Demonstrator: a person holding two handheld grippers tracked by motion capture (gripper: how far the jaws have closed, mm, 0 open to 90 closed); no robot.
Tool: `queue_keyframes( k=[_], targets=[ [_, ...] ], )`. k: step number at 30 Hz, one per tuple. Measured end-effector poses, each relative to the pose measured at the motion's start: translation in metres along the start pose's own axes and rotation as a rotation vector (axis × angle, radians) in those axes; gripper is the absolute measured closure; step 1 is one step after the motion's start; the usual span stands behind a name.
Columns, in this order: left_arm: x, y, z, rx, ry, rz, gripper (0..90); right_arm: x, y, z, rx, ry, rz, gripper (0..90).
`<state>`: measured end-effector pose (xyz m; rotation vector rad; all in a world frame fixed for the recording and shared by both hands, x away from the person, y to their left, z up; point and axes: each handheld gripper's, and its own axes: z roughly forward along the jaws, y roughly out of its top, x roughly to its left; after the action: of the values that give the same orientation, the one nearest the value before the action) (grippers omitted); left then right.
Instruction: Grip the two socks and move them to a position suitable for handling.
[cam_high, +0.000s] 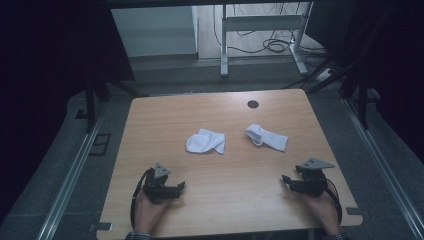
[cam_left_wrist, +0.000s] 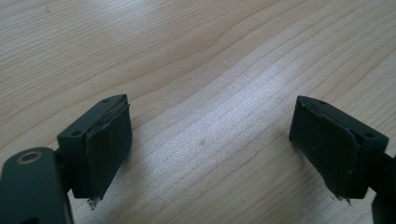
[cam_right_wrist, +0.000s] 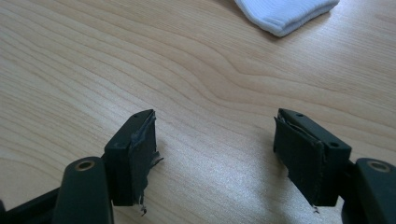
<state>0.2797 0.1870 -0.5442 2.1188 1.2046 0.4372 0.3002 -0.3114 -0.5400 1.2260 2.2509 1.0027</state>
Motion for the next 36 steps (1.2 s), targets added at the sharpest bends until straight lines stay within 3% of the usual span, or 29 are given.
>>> queue_keyframes(
  k=[15, 27, 36],
  targets=[
    [-0.0003, 0.0001, 0.0001, -0.001, 0.002, -0.003, 13.3, 0.0022, 0.0005, 0.0015, 0.012, 0.024, -0.021, 21.2],
    [-0.0003, 0.0001, 0.0001, -0.001, 0.003, -0.003, 13.3, 0.0017, 0.0004, 0.0012, 0.012, 0.023, -0.02, 21.7],
    [-0.0003, 0.0001, 0.0001, -0.001, 0.002, -0.004, 13.3, 0.0009, 0.0002, 0.0001, 0.005, 0.017, -0.015, 27.3]
  ],
)
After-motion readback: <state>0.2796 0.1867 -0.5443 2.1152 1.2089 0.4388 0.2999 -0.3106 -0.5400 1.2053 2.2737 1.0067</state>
